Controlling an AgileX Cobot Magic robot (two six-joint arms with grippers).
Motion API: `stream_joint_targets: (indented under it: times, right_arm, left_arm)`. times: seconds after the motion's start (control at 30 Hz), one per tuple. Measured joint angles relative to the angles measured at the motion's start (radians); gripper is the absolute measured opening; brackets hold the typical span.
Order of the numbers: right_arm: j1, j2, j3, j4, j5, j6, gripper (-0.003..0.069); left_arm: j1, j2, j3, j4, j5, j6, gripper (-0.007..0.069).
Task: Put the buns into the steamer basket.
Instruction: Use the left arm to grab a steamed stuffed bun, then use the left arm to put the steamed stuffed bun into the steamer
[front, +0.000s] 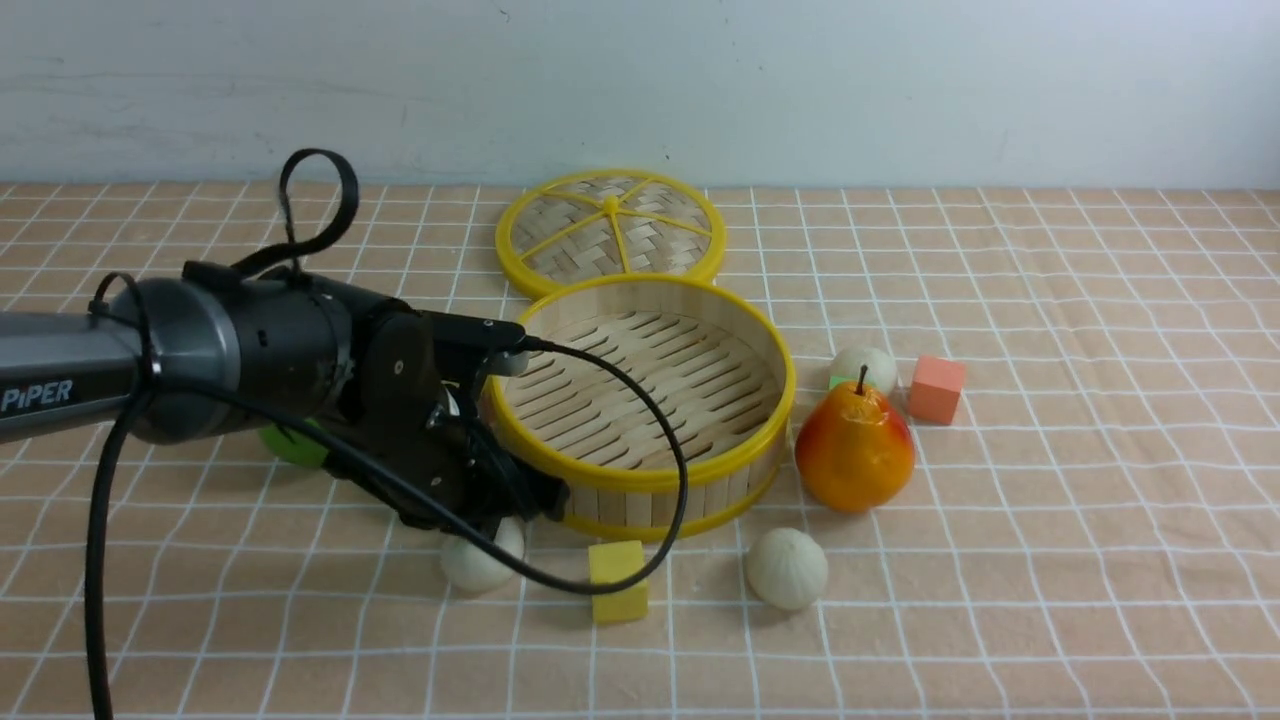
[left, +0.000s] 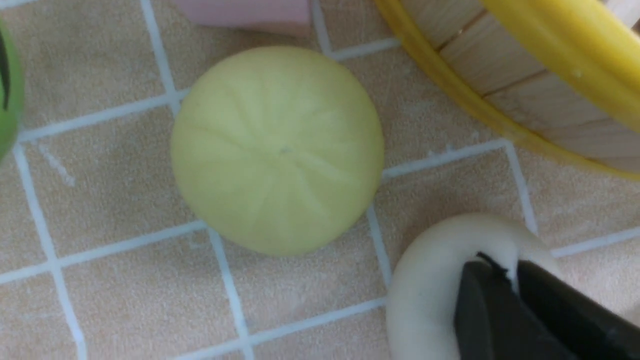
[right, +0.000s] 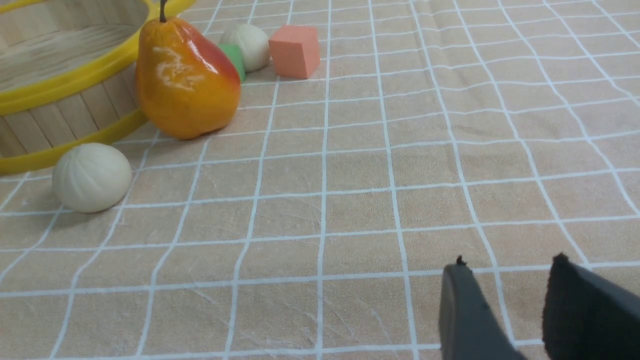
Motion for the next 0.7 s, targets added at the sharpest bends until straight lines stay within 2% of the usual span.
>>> stream_joint_targets:
  times: [0.17,0.33,0.5,0.7]
  right_arm:
    - [0.0,0.0,0.0,0.0,0.0,0.0,0.0239]
    - [0.0,0.0,0.0,0.0,0.0,0.0,0.0239]
    - [0.0,0.0,0.0,0.0,0.0,0.0,0.0239]
    - [0.0,0.0,0.0,0.0,0.0,0.0,0.0239]
  left_arm:
    - [-0.008,-0.101,0.001,-0.012,0.075,0.0,-0.001]
    - [-0.065,-0.195,-0.044,-0.013,-0.012,0.033,-0.001]
    - [-0.079,-0.074,-0.156,-0.01,-0.117,0.079,-0.001]
    - [-0.052,0.126,-0.294,0.029,-0.106,0.08,0.0009]
